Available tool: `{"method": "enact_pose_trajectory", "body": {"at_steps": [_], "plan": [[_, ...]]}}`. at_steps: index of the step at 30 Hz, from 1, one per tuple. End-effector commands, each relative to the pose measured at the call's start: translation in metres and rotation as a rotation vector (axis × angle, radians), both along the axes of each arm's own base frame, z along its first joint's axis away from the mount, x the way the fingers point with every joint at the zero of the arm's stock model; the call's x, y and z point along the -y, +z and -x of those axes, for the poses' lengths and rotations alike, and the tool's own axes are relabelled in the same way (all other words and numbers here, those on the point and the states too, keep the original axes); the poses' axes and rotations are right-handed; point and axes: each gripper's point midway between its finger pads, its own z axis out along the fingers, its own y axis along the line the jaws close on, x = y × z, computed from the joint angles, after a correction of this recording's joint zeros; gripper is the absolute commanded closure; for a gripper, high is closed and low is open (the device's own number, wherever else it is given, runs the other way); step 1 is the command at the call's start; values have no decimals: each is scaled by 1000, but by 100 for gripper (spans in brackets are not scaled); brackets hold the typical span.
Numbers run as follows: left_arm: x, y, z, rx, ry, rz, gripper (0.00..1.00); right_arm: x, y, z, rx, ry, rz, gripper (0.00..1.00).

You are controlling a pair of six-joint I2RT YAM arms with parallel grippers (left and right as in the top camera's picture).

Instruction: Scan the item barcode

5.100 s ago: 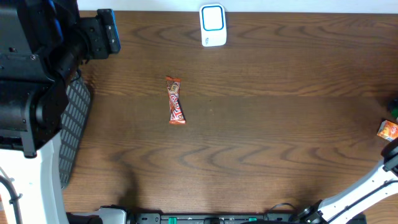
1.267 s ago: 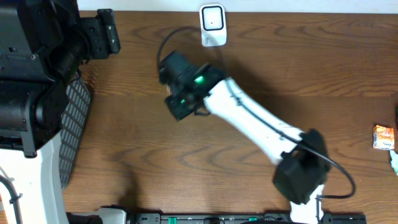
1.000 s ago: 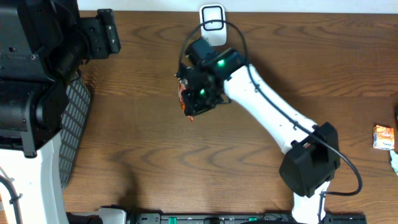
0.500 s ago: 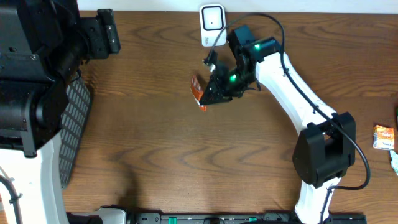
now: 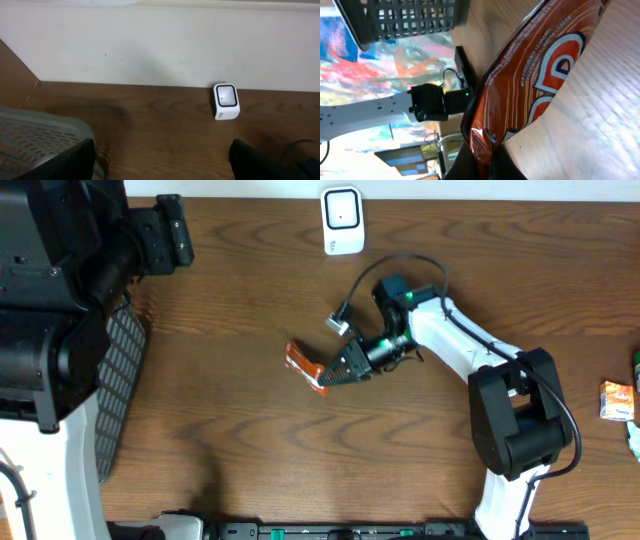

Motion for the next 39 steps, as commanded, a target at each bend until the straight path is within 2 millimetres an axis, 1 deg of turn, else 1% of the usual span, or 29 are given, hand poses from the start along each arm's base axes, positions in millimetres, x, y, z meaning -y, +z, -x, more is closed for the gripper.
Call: {"method": "enact_pose_trajectory", "body": {"at_steps": [1, 7, 8, 11, 13, 14, 16, 18, 19, 21, 22, 23, 24, 28, 29, 30, 31, 32, 33, 35, 36, 38, 39], "plan": [[-4, 0, 2, 3, 10, -17, 15, 13, -5, -4, -29, -45, -50, 99], [-4, 0, 2, 3, 10, -17, 15, 37, -25, -6, -63, -105, 0, 99], [-4, 0, 2, 3, 10, -17, 15, 45, -31, -5, -78, -122, 17, 99], [-4, 0, 2, 3, 10, -17, 15, 55, -40, -1, -110, -145, 42, 99], [-4, 0, 2, 3, 10, -18, 15, 64, -53, 4, -119, -147, 111, 99], [-4, 0, 2, 3, 10, -18, 15, 71, -64, 6, -133, -151, 184, 96], [-4, 0, 2, 3, 10, -17, 15, 90, -89, 11, -148, -158, 382, 72], [-4, 0, 2, 3, 10, -18, 15, 108, -107, 12, -156, -175, 545, 63], [-4, 0, 2, 3, 10, -17, 15, 116, -113, 12, -158, -185, 610, 56], [-4, 0, 2, 3, 10, -18, 15, 125, -119, 11, -151, -194, 676, 38], [-4, 0, 2, 3, 10, -18, 15, 127, -120, 9, -146, -197, 692, 24], [-4, 0, 2, 3, 10, -17, 15, 127, -120, 8, -138, -198, 696, 2], [-4, 0, 2, 3, 10, -17, 15, 127, -119, 5, -132, -199, 698, 1], [-4, 0, 2, 3, 10, -18, 15, 128, -113, -8, -100, -213, 709, 1], [-4, 0, 2, 3, 10, -17, 15, 128, -109, -13, -94, -218, 706, 7], [-4, 0, 2, 3, 10, -17, 15, 128, -104, -18, -87, -222, 704, 23], [-4, 0, 2, 3, 10, -18, 15, 127, -99, -22, -81, -225, 701, 60], [-4, 0, 2, 3, 10, -18, 15, 126, -94, -27, -75, -228, 699, 88], [-4, 0, 2, 3, 10, -18, 15, 125, -86, -33, -66, -231, 696, 99], [-4, 0, 2, 3, 10, -17, 15, 122, -75, -42, -46, -237, 686, 99], [-4, 0, 2, 3, 10, -18, 15, 118, -66, -47, -34, -235, 658, 99], [-4, 0, 2, 3, 10, -17, 15, 103, -46, -53, -13, -211, 543, 99], [-4, 0, 2, 3, 10, -18, 15, 93, -34, -53, -1, -193, 458, 99]]}}
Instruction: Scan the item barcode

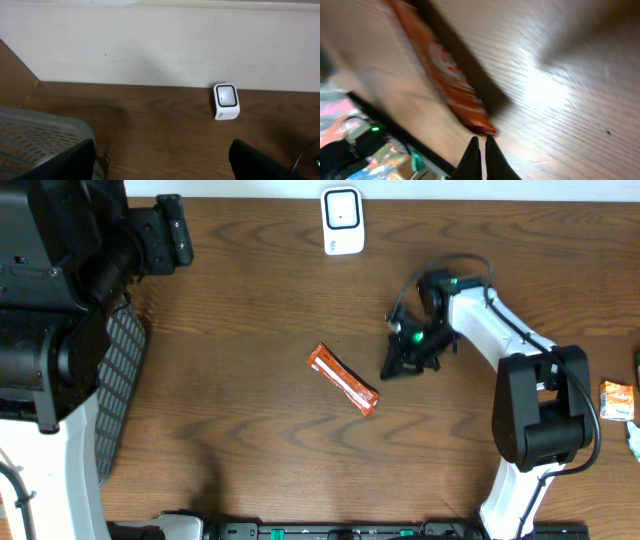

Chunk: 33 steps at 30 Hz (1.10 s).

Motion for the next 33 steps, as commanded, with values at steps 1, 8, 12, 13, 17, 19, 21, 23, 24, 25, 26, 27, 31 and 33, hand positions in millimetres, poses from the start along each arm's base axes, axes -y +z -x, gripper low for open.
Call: {"method": "enact_pose_trajectory", "body": {"at_steps": [1, 8, 12, 13, 17, 19, 21, 23, 24, 25, 26, 27, 31, 33], "plan": [[-4, 0, 2, 2, 10, -17, 15, -28, 37, -13, 73, 57, -246, 99], [-4, 0, 2, 2, 10, -17, 15, -54, 39, 1, 79, 128, -384, 99], [-4, 0, 2, 2, 10, -18, 15, -70, 28, 16, 39, 177, -391, 99], [-4, 0, 2, 2, 10, -17, 15, -75, 25, 19, 38, 193, -393, 99], [-4, 0, 2, 2, 10, -18, 15, -88, 11, 23, 35, 231, -395, 99], [-4, 0, 2, 2, 10, -17, 15, -91, 2, 24, 24, 240, -394, 99], [-4, 0, 2, 2, 10, -17, 15, -92, -9, 26, 2, 239, -388, 99], [-4, 0, 2, 2, 10, -18, 15, -91, -21, 27, -21, 234, -378, 99], [-4, 0, 2, 2, 10, -17, 15, -89, -29, 27, -32, 232, -366, 99], [-4, 0, 2, 2, 10, -18, 15, -88, -37, 27, -45, 226, -355, 99], [-4, 0, 2, 2, 10, -17, 15, -87, -47, 27, -70, 212, -342, 99], [-4, 0, 2, 2, 10, -17, 15, -87, -53, 28, -85, 205, -338, 99], [-4, 0, 2, 2, 10, -18, 15, -90, -75, 35, -185, 148, -364, 99], [-4, 0, 2, 2, 10, -18, 15, -91, -78, 36, -200, 141, -368, 99]]}}
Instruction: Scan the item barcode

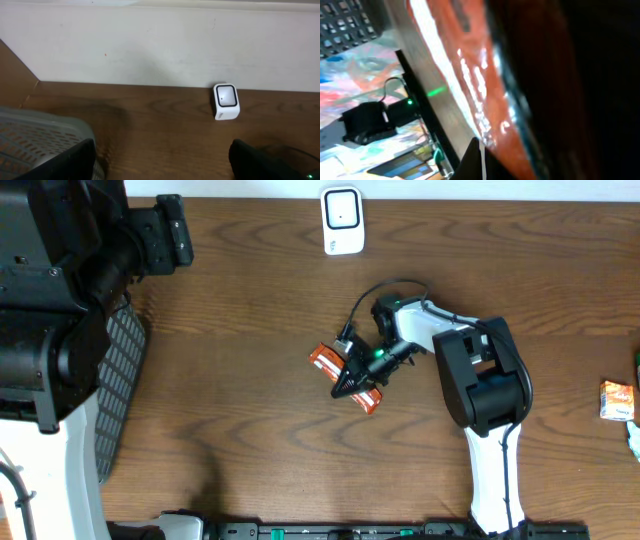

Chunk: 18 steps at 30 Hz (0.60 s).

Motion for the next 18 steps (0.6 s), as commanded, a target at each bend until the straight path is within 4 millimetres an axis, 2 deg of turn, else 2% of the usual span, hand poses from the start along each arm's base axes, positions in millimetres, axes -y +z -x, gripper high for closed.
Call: {"method": "enact_pose_trajectory", "body": {"at_steps": [1, 5, 13, 15, 18], "plan": [[-4, 0, 2, 3, 10, -18, 15, 3, -23, 9, -84, -15, 37, 99], [-4, 0, 2, 3, 10, -18, 15, 1, -1, -1, -44, -5, 17, 99], [-4, 0, 2, 3, 10, -17, 15, 11, 71, -25, 191, 43, 109, 98], [-4, 0, 2, 3, 10, -17, 15, 18, 78, -30, 228, 27, 168, 92], [-4, 0, 2, 3, 10, -17, 15, 30, 73, -34, 252, 18, 267, 91]]}}
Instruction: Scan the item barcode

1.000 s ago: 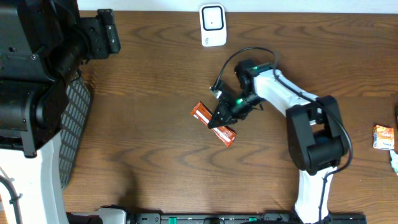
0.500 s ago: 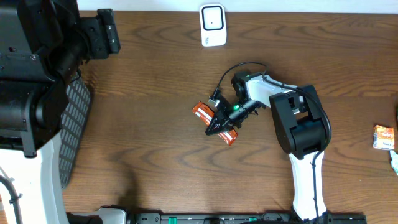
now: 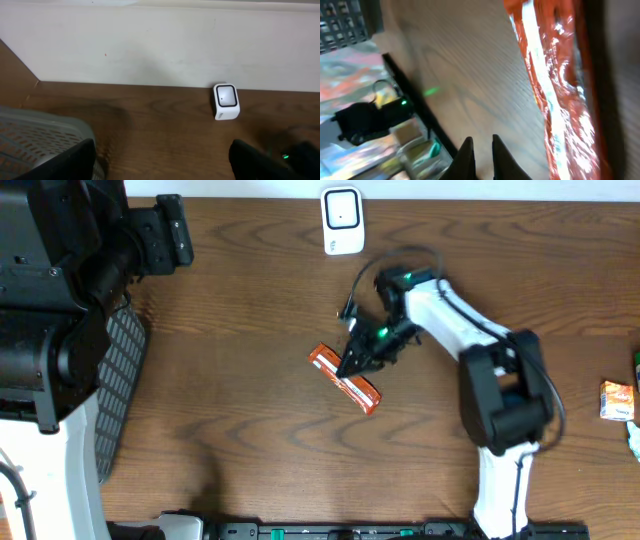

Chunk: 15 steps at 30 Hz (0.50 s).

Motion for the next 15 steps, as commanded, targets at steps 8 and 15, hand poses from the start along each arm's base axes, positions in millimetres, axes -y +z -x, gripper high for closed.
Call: {"method": "enact_pose_trajectory", "body": {"at_steps": [8, 15], "plan": [[-4, 0, 2, 2, 10, -17, 15, 39, -48, 4, -5, -57, 298, 93], [-4, 0, 2, 2, 10, -17, 15, 72, -73, 20, -65, -116, 505, 99]]}}
